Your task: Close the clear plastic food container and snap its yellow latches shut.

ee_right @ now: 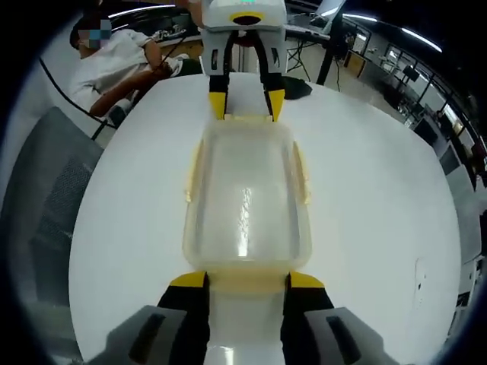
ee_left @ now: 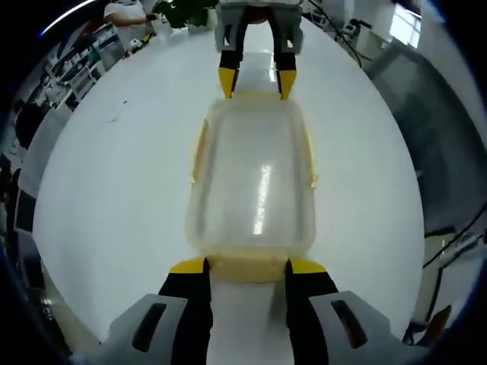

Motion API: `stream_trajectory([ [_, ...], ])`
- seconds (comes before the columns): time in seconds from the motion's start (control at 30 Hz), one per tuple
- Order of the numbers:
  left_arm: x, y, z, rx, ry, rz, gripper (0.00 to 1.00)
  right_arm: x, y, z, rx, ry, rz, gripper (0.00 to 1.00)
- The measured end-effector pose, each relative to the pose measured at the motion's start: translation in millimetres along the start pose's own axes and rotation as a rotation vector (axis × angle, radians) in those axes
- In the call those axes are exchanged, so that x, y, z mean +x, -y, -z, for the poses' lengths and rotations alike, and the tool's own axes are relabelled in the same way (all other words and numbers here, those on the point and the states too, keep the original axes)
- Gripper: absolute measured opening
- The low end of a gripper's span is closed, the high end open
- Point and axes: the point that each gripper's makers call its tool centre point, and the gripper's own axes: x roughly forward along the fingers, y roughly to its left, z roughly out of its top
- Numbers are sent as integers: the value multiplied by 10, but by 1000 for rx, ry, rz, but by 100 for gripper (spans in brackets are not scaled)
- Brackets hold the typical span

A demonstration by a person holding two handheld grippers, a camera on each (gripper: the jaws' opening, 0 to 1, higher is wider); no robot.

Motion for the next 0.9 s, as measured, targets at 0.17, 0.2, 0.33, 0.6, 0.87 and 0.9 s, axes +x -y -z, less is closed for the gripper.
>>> stream_trajectory([
  [0.17, -82, 61, -54, 15, -17, 0, 35, -94, -44, -24, -12, 3, 2, 33],
  [0.2, -106, 53, -71, 15, -15, -7, 35, -122, -38, -30, -14, 4, 9, 33],
  [0.33, -147, 40, -142, 14, -16, -18, 34, -234, -35, -36, -25, 5, 28, 33],
  [0.6, -205, 74, -360, 15, -4, -34, 34, -423, -48, 77, -35, 2, 42, 33],
  [0.87, -263, 63, -547, 25, -5, -54, 35, -613, -53, 147, -40, 15, 64, 33],
  [0.9, -267, 64, -571, 29, -7, -56, 35, -633, -55, 159, -39, 17, 65, 33],
])
